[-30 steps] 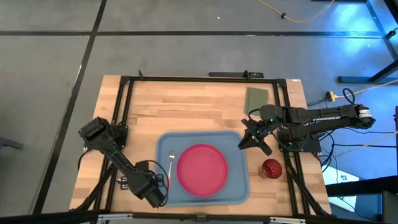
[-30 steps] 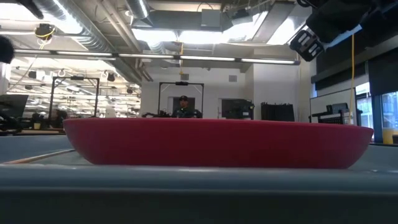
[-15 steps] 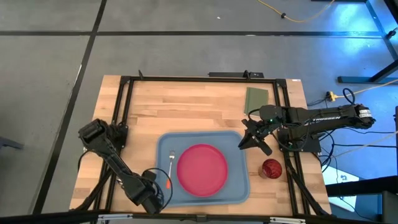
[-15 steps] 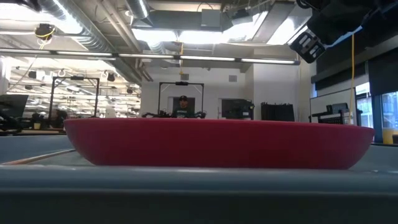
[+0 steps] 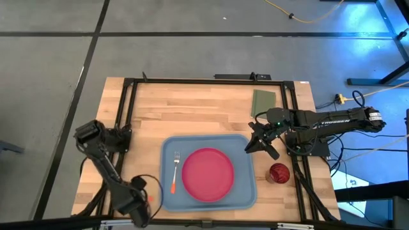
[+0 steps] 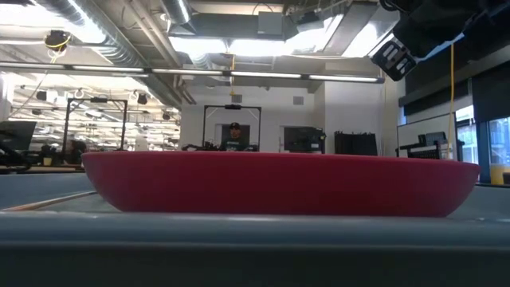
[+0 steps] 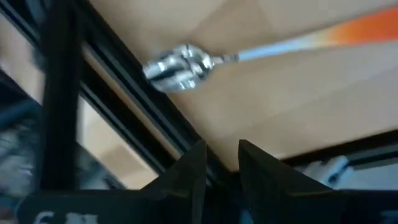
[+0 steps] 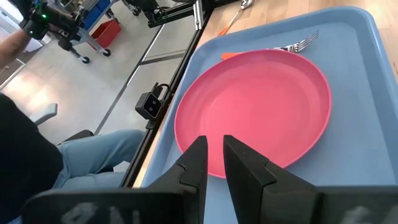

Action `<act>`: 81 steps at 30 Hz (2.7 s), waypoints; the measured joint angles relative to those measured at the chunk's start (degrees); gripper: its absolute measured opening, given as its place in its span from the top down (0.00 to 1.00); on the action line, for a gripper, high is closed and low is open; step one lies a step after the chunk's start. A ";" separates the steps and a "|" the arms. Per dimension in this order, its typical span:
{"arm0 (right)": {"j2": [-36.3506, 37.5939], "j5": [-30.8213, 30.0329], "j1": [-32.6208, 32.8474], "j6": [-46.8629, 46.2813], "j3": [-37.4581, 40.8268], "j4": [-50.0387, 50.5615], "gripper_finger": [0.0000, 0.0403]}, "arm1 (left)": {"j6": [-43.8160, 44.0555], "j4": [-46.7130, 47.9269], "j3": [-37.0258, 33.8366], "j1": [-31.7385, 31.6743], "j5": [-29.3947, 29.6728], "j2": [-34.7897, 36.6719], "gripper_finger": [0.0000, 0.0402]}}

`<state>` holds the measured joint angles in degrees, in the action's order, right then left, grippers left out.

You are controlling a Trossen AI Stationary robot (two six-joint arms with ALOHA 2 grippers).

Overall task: Pick and place plate/cup/fork/spoon on tray
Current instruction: Put the orange spoon on the blue serving tray to the left side of the orange spoon

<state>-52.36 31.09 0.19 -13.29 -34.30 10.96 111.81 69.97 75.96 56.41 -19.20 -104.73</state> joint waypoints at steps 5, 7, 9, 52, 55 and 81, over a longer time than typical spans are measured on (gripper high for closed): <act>0.00 -0.02 0.00 0.08 0.00 -0.54 0.86 | 14.59 -1.01 0.00 4.19 0.67 -0.14 0.78; 0.00 -0.02 0.00 0.28 0.00 -0.55 0.86 | 17.03 -1.56 0.03 4.93 0.12 -0.74 0.78; -0.02 -0.04 0.00 0.28 0.00 -0.76 0.86 | 18.83 -1.29 0.01 5.30 -0.84 -1.62 0.78; -0.02 0.00 0.00 -0.03 0.00 -2.16 0.86 | -20.87 -4.69 -11.41 -4.40 -11.56 -10.84 0.79; -0.02 0.00 0.00 -0.04 0.00 -2.14 0.86 | -22.69 -3.87 -11.74 -5.09 -10.44 -10.84 0.79; 0.00 -0.02 0.00 -0.12 0.00 -2.14 0.86 | -25.48 1.82 -11.81 -10.87 7.42 -10.93 0.79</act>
<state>-52.36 31.07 0.19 -13.41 -34.30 8.82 86.32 71.79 64.16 45.54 -11.78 -115.66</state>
